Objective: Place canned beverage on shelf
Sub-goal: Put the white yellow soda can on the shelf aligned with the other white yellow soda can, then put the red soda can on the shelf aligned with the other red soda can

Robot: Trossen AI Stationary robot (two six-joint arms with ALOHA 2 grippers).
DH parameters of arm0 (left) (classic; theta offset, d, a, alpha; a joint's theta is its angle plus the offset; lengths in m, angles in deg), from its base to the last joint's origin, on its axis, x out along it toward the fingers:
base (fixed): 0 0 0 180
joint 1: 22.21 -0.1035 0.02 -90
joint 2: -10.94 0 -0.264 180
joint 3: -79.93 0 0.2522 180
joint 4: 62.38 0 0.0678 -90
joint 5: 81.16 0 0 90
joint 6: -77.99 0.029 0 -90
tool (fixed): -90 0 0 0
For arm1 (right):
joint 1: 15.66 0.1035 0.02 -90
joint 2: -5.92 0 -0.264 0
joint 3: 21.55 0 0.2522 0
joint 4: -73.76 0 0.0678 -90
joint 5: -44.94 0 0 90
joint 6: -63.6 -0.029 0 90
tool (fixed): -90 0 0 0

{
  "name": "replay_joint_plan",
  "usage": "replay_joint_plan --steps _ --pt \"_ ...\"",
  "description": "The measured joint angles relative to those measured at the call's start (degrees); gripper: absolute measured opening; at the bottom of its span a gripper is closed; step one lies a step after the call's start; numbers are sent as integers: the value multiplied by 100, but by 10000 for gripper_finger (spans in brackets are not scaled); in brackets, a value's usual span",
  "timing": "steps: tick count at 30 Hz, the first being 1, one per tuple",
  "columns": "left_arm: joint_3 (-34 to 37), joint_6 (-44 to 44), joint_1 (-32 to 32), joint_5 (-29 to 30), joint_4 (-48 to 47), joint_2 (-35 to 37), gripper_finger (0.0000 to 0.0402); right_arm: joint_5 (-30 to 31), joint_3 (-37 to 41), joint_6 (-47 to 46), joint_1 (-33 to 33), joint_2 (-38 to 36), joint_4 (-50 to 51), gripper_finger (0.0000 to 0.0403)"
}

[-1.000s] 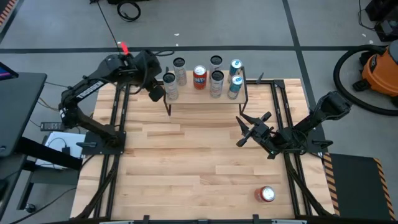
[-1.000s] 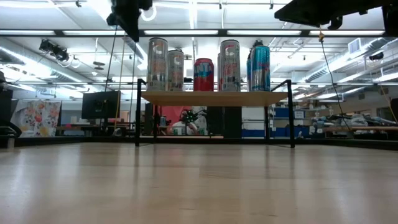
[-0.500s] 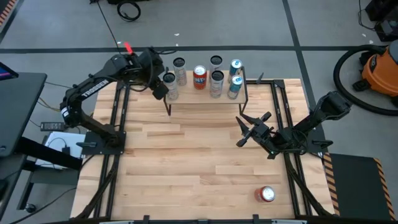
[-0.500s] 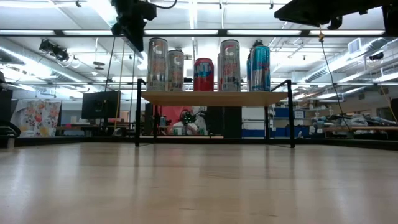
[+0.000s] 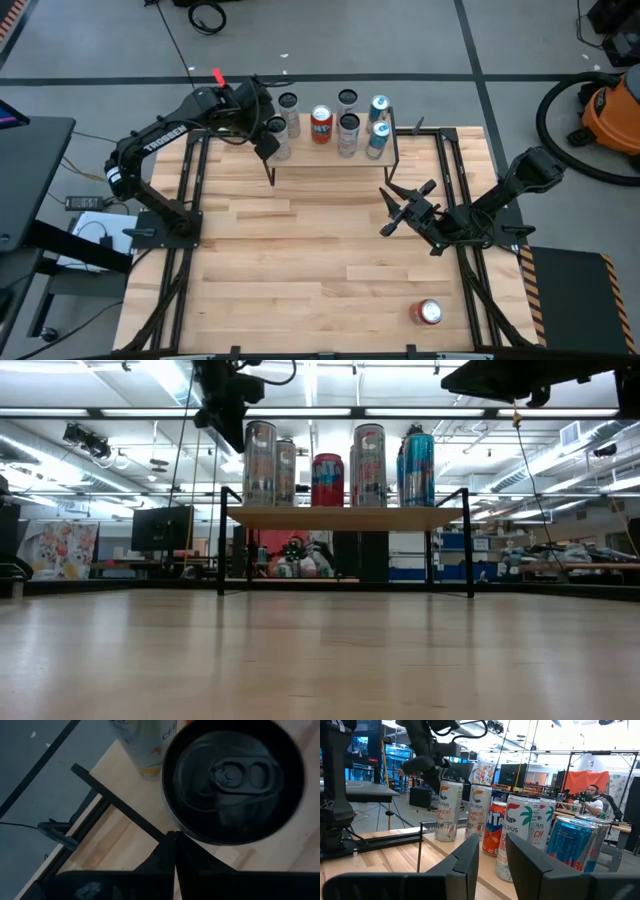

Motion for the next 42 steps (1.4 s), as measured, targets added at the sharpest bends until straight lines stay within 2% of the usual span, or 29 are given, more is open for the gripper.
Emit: replay_joint_plan --steps 27,36,42 --pt "4 151 15 -167 535 -50 6 0 0 -1 2 0 0 106" --pt "4 142 13 -125 212 -41 6 4 0 24 2 0 -2 106" --pt "-2 146 78 29 -143 252 6 179 0 264 2 0 -48 106"
